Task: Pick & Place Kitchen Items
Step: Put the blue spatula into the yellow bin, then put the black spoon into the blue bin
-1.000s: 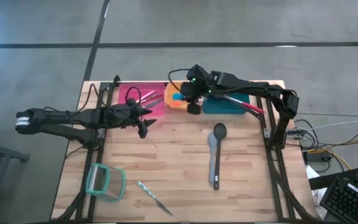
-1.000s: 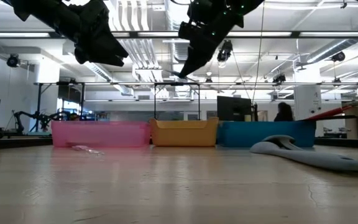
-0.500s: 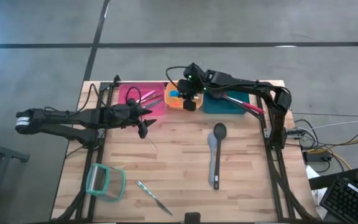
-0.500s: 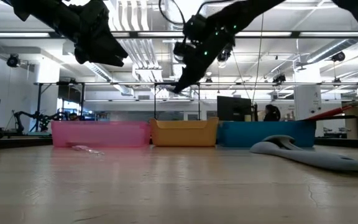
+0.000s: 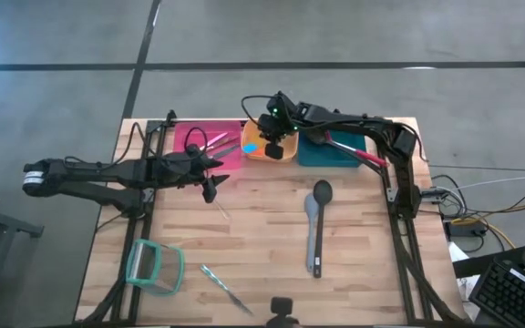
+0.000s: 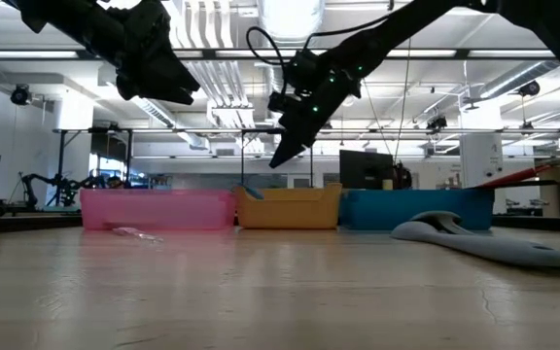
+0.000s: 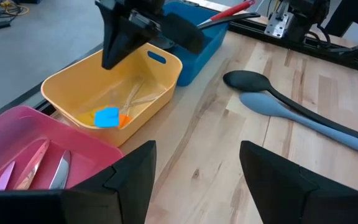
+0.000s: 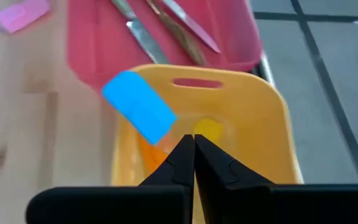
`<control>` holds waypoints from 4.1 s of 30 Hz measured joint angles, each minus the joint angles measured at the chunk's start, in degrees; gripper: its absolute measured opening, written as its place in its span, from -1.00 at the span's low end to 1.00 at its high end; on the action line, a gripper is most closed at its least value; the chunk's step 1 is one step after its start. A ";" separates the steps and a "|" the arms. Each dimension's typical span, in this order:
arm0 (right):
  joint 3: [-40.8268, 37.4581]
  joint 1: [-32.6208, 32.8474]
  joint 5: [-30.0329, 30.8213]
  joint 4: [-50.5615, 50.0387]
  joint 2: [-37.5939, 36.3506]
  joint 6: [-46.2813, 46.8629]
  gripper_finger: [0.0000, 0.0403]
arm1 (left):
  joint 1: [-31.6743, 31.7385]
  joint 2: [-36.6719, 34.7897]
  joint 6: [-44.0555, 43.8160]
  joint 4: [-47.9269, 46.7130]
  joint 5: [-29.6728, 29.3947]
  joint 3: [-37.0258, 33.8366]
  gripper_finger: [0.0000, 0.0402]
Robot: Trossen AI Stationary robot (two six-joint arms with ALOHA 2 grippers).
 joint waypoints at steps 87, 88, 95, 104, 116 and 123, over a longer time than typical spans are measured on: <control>-31.95 40.49 28.18 -31.81 -44.57 71.36 -0.96 | 0.01 0.02 5.90 6.25 0.01 -0.04 0.18; -32.91 41.19 27.55 -30.60 -44.56 72.79 -0.96 | 0.00 0.02 6.46 6.29 0.01 -0.04 0.18; -35.99 45.56 26.18 -28.54 -41.68 83.57 -0.96 | 0.01 0.02 9.98 6.47 0.01 -0.04 0.18; -36.57 52.83 29.52 -27.12 -34.95 97.64 -0.94 | 0.03 0.02 16.19 8.28 -0.14 -0.04 0.18; -37.54 51.21 32.86 -26.69 -23.67 108.13 -0.25 | 0.03 0.02 22.51 10.79 -0.19 -0.04 0.18; -38.10 47.03 32.84 -26.00 -17.13 107.57 0.11 | 0.03 0.02 23.33 10.84 -0.19 -0.04 0.18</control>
